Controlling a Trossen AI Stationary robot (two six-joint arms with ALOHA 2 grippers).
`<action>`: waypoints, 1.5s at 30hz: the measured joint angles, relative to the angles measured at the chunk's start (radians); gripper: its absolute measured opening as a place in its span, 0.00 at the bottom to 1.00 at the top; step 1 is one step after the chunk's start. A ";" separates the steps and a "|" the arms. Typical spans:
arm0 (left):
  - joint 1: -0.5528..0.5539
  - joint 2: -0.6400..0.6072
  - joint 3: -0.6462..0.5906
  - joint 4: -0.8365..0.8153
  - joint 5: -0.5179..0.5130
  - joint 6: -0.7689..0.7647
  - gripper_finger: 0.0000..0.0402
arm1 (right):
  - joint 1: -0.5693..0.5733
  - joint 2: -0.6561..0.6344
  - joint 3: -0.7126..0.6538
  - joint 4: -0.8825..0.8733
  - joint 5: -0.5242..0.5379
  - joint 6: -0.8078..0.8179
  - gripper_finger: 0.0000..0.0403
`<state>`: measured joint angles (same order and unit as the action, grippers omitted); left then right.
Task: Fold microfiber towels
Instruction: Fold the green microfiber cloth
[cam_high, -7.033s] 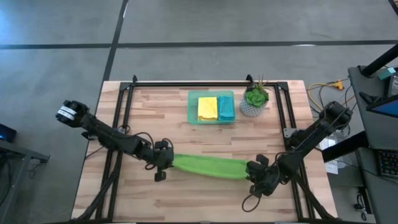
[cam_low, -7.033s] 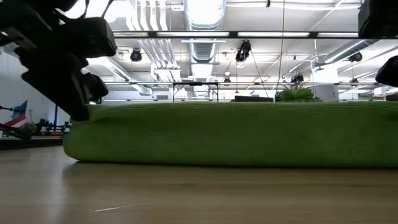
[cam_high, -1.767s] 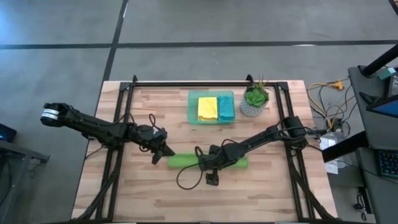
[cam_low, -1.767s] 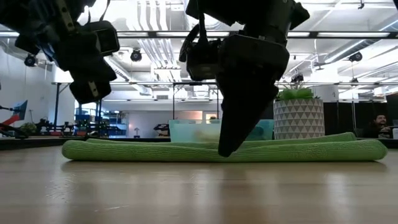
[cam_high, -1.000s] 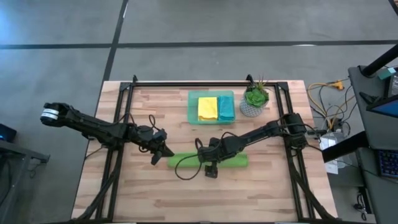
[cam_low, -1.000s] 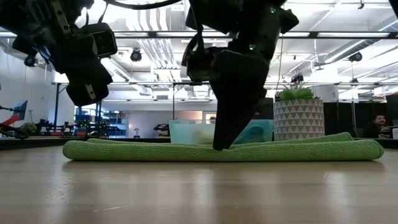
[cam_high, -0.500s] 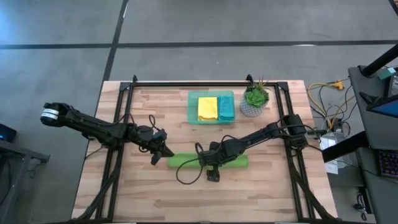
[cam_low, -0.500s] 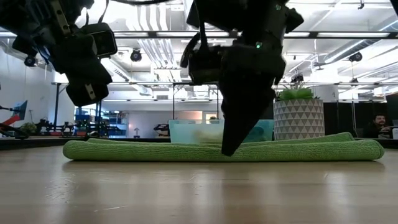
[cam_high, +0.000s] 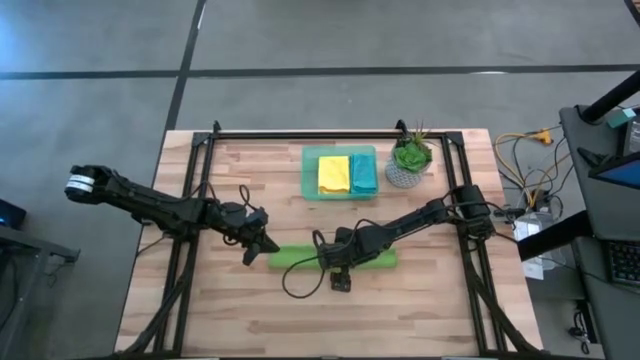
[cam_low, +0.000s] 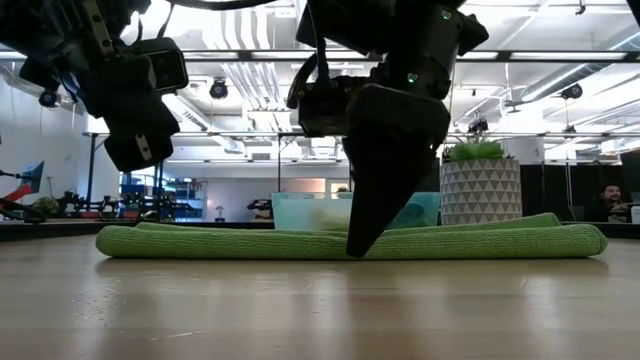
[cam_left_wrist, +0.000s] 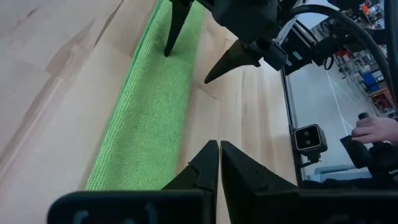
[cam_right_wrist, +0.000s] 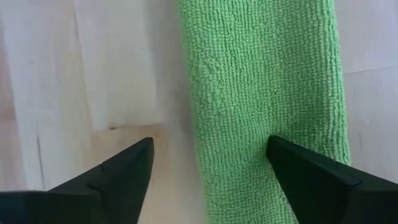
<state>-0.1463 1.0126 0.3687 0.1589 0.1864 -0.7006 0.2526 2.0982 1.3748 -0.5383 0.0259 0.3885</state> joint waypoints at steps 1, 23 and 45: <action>0.000 0.000 0.000 0.000 0.000 0.000 0.00 | 0.000 0.000 -0.001 -0.001 0.008 0.000 0.76; 0.000 0.000 -0.002 0.022 0.000 -0.002 0.00 | 0.008 0.001 0.033 -0.055 0.076 -0.029 0.11; 0.000 0.000 -0.003 0.129 0.000 -0.027 0.00 | 0.094 -0.004 0.329 -0.218 0.344 -0.302 0.02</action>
<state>-0.1467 1.0130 0.3660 0.2875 0.1867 -0.7273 0.3461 2.0940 1.7042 -0.7559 0.3703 0.0869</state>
